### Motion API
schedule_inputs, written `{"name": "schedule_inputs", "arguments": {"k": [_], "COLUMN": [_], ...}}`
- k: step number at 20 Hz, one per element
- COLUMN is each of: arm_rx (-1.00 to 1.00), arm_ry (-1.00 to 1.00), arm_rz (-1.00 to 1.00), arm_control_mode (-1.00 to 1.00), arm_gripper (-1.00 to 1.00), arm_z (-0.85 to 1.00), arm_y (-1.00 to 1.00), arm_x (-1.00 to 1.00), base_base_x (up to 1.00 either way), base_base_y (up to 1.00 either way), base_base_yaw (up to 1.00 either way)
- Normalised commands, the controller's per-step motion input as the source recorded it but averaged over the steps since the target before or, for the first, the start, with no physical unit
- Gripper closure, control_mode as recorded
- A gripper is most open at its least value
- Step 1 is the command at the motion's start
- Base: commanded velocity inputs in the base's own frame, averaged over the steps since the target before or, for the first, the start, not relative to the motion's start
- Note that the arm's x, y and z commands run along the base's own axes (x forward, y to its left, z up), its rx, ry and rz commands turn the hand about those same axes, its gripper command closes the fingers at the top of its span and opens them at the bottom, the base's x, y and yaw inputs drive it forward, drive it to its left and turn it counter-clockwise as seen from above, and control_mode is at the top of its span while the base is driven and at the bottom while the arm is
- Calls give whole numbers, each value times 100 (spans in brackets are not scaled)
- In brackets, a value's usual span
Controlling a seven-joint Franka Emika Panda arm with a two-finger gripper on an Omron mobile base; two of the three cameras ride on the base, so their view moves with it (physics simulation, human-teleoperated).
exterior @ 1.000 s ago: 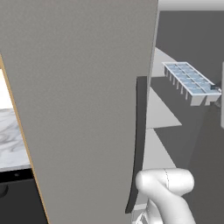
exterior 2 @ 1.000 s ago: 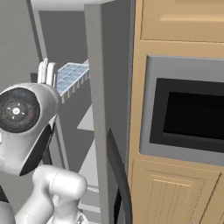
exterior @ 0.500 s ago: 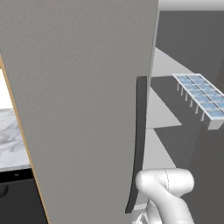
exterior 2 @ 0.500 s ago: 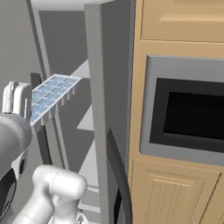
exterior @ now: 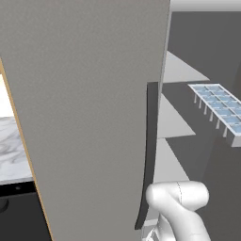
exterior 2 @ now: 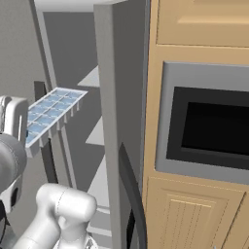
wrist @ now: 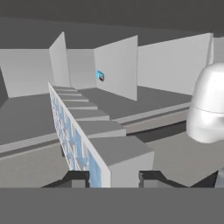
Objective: Open the freezer door, pick up the ice cube tray from the freezer, and place it on the dining counter.
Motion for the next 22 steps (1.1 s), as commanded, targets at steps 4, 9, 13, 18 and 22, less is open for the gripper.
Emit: {"name": "schedule_inputs", "arguments": {"k": [4, 9, 13, 18, 22], "arm_rx": [0, 0, 0, 0, 0], "arm_ry": [0, 0, 0, 0, 0], "arm_rz": [1, 0, 0, 0, 0], "arm_control_mode": [-100, 100, 100, 100, 100], "arm_gripper": [100, 100, 100, 100, 100], "arm_z": [0, 0, 0, 0, 0], "arm_y": [2, 4, 0, 0, 0], "arm_x": [-2, 0, 0, 0, 0], "base_base_x": [0, -8, -61, -64, -42], "base_base_y": [0, 6, 60, 60, 75], "base_base_yaw": [0, 2, 24, 46, 72]}}
